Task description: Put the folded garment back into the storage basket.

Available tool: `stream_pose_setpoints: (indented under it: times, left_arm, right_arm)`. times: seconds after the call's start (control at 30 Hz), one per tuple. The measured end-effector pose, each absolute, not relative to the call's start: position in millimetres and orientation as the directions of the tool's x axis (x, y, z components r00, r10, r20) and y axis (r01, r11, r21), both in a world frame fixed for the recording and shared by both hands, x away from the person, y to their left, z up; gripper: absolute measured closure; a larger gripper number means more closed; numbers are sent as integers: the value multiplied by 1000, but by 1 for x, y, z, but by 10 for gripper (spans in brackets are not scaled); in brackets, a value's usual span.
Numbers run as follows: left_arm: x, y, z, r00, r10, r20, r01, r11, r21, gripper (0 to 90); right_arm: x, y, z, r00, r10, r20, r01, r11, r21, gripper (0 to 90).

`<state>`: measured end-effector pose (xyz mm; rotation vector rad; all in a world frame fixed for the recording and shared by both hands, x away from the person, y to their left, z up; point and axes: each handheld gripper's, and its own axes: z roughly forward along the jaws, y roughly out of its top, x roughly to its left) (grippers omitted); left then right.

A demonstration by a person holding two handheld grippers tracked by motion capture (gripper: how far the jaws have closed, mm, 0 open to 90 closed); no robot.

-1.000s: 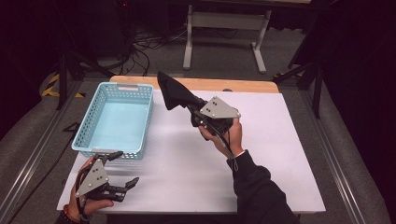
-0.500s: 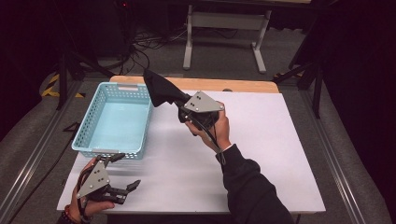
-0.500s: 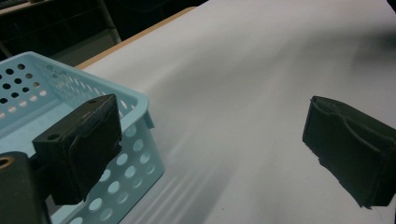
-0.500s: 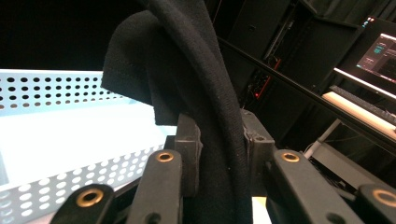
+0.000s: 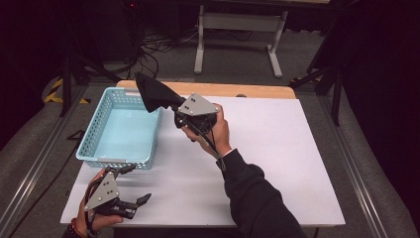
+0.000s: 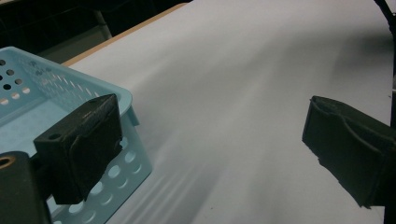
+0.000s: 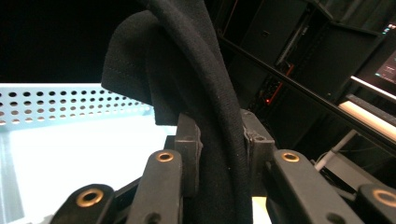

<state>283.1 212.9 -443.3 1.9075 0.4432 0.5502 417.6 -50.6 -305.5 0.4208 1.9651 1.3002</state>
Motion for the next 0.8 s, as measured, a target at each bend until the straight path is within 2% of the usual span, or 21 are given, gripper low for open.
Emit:
stream_pose_setpoints:
  times: [0.8]
  left_arm:
    - [282,214,-445,837,524,159,55,-370,927,60]
  right_arm:
    - [427,14,-314,-736,552,-393,-124,460,879,733]
